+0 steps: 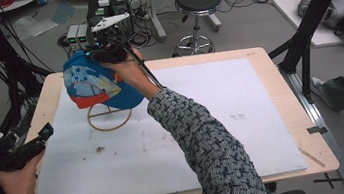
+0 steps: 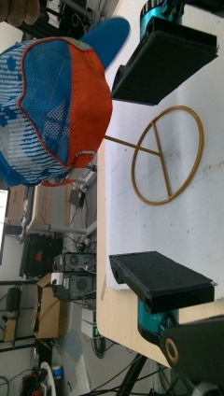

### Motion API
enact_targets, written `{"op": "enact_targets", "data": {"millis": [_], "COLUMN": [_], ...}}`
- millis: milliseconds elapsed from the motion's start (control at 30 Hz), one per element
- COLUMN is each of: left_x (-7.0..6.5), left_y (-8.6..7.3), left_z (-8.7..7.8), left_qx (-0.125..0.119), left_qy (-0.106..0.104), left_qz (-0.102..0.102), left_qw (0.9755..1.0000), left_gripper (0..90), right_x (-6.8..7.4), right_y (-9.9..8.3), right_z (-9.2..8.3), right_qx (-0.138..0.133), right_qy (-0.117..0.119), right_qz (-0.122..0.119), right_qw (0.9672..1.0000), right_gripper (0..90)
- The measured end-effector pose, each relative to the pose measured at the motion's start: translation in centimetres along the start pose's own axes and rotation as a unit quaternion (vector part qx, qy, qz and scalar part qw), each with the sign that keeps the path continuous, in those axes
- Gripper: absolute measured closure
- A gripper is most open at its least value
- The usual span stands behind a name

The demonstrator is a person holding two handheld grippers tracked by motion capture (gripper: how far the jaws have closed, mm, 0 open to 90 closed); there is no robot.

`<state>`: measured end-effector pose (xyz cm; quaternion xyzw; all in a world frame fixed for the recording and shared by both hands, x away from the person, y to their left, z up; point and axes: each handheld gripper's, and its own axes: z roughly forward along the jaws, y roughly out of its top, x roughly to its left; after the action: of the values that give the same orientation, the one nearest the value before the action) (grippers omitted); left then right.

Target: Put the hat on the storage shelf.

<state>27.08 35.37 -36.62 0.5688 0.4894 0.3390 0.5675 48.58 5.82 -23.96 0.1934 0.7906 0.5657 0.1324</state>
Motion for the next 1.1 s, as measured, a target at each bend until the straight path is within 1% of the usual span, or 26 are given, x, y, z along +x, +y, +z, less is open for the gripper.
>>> {"op": "enact_targets", "data": {"millis": [200, 267, 300, 533, 667, 833, 900, 967, 1100], "left_x": [0.0, 0.0, 0.0, 0.0, -0.1, -0.1, -0.1, -0.2, -0.3], "left_y": [0.0, 0.0, 0.0, 0.0, 0.0, 0.0, 0.0, 0.0, 0.0], "left_z": [0.0, 0.0, 0.1, 0.0, 0.1, 0.2, 0.2, 0.2, 0.3], "left_qx": [0.001, 0.001, 0.001, 0.001, 0.001, 0.003, 0.003, 0.002, 0.003], "left_qy": [0.000, -0.001, 0.000, 0.000, 0.000, 0.000, 0.001, 0.000, 0.000], "left_qz": [0.002, 0.001, 0.001, 0.002, 0.003, 0.004, 0.005, 0.004, 0.006], "left_qw": [1.0000, 1.0000, 1.0000, 1.0000, 1.0000, 1.0000, 1.0000, 1.0000, 1.0000], "left_gripper": [17.9, 17.9, 17.9, 17.9, 17.9, 17.8, 17.8, 17.9, 17.8], "right_x": [-0.3, -0.5, -0.6, -1.5, -2.2, -3.2, -3.5, -3.8, -4.5], "right_y": [-0.1, -0.2, -0.2, -0.2, -0.2, -0.2, -0.2, -0.2, -0.2], "right_z": [-0.4, -0.6, -0.7, -2.0, -3.2, -5.0, -5.8, -6.6, -8.3], "right_qx": [-0.007, -0.009, -0.011, -0.023, -0.035, -0.050, -0.056, -0.060, -0.069], "right_qy": [-0.011, -0.015, -0.016, -0.033, -0.038, -0.051, -0.057, -0.065, -0.083], "right_qz": [0.011, 0.010, 0.013, 0.017, 0.019, 0.022, 0.023, 0.019, 0.022], "right_qw": [0.9999, 0.9998, 0.9997, 0.9990, 0.9985, 0.9972, 0.9965, 0.9959, 0.9939], "right_gripper": [72.2, 70.7, 70.2, 63.9, 60.5, 55.9, 55.3, 52.2, 46.5]}}
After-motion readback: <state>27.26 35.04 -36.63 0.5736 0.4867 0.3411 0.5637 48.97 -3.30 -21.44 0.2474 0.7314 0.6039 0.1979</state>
